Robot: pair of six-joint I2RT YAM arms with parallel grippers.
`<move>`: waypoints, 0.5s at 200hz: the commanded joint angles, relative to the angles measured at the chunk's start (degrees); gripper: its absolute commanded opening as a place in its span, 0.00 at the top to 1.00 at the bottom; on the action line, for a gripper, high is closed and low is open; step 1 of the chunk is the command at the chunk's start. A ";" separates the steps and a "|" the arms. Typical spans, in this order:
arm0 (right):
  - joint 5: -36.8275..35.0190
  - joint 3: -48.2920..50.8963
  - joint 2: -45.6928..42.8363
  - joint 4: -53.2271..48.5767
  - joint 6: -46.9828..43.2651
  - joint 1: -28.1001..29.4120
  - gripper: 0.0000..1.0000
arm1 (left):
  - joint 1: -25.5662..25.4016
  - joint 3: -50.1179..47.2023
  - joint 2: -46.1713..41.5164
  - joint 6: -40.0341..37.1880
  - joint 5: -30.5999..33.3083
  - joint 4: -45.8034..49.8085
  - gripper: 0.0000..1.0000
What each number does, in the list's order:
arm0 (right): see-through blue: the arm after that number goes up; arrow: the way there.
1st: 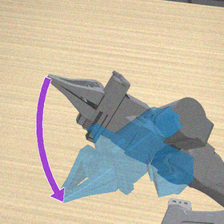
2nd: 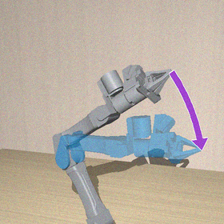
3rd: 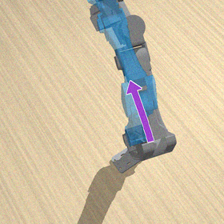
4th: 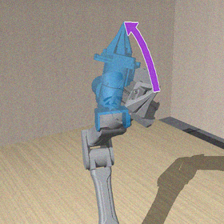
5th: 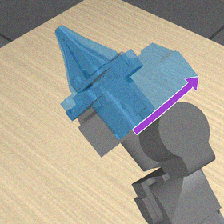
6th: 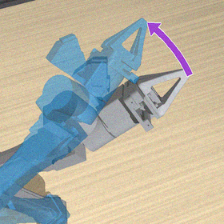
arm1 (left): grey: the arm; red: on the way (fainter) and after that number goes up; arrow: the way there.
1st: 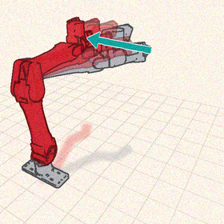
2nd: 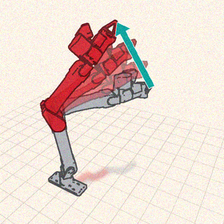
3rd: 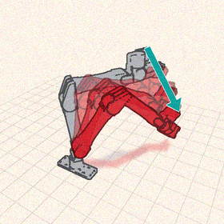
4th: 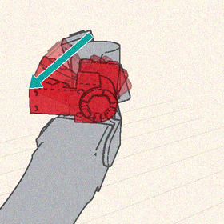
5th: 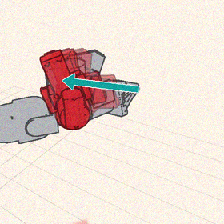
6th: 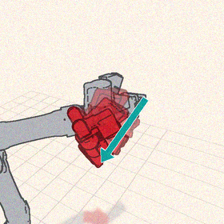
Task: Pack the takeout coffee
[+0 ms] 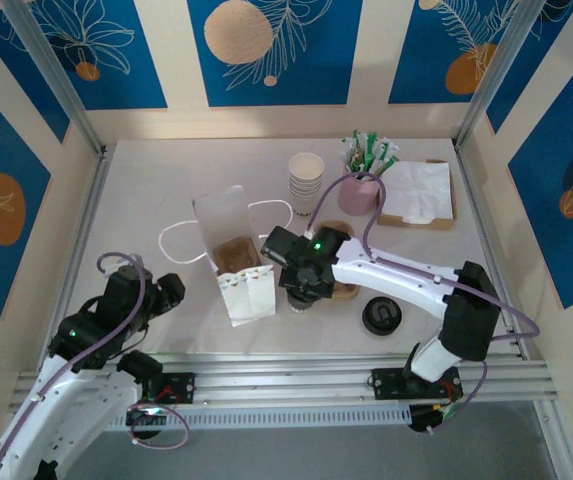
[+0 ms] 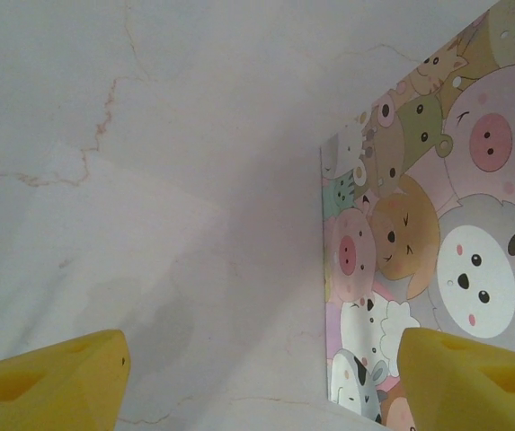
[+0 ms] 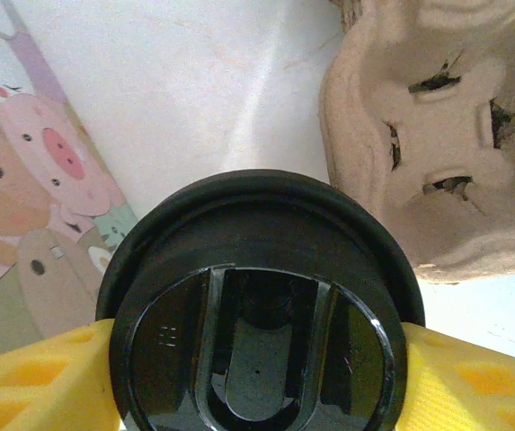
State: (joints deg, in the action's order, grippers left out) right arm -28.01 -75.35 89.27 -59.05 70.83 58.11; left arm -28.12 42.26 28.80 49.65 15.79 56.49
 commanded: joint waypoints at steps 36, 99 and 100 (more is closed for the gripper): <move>-1.96 -1.06 -7.72 -2.87 -2.44 1.33 0.35 | 0.39 -1.94 0.19 1.36 -1.44 -2.43 0.22; -8.11 -2.79 -16.44 -8.17 -5.20 1.65 0.35 | 0.35 -11.59 1.45 4.71 -9.25 -13.31 0.25; -8.20 -2.83 -16.60 -8.23 -5.27 1.61 0.35 | 0.35 -11.81 1.40 4.82 -9.40 -13.59 0.25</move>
State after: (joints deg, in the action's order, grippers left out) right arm -31.94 -75.88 76.44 -63.77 67.48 59.64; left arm -28.14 34.15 30.50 51.53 10.94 49.30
